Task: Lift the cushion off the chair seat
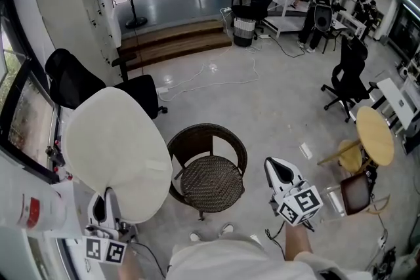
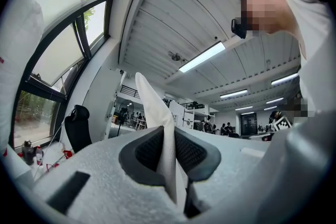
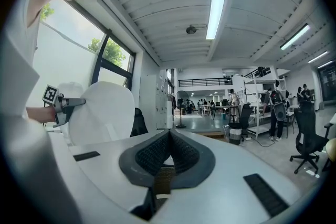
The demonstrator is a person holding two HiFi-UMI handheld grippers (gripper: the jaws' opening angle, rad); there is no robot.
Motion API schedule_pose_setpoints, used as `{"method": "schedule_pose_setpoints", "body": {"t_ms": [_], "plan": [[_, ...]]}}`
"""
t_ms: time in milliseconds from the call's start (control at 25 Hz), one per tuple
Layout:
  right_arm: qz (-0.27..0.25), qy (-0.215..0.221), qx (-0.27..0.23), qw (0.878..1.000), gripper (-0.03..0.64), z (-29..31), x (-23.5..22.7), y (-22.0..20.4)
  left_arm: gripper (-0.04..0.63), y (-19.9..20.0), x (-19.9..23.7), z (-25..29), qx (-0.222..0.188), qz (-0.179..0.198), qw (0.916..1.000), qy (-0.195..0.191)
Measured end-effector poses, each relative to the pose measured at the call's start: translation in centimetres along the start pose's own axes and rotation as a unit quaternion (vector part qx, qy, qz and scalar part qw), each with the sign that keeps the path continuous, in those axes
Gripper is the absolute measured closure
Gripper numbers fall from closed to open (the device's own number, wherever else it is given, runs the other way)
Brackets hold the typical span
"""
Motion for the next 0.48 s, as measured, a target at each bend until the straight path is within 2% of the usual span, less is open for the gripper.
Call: {"method": "schedule_pose_setpoints", "body": {"t_ms": [480], "plan": [[0.001, 0.007, 0.000, 1.000, 0.615, 0.38, 0.64, -0.14, 0.552, -0.12, 0.04, 0.44, -0.003, -0.005, 0.9999, -0.009]]}}
Point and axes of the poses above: the fingertips, and each gripper's own axes: z forward along the fingers, x to its left, y out of its top, the point moved 10 cm from there along -z, backward along the fingers, and after that the axes turned 1 degree about x, right-handed, at the moved point
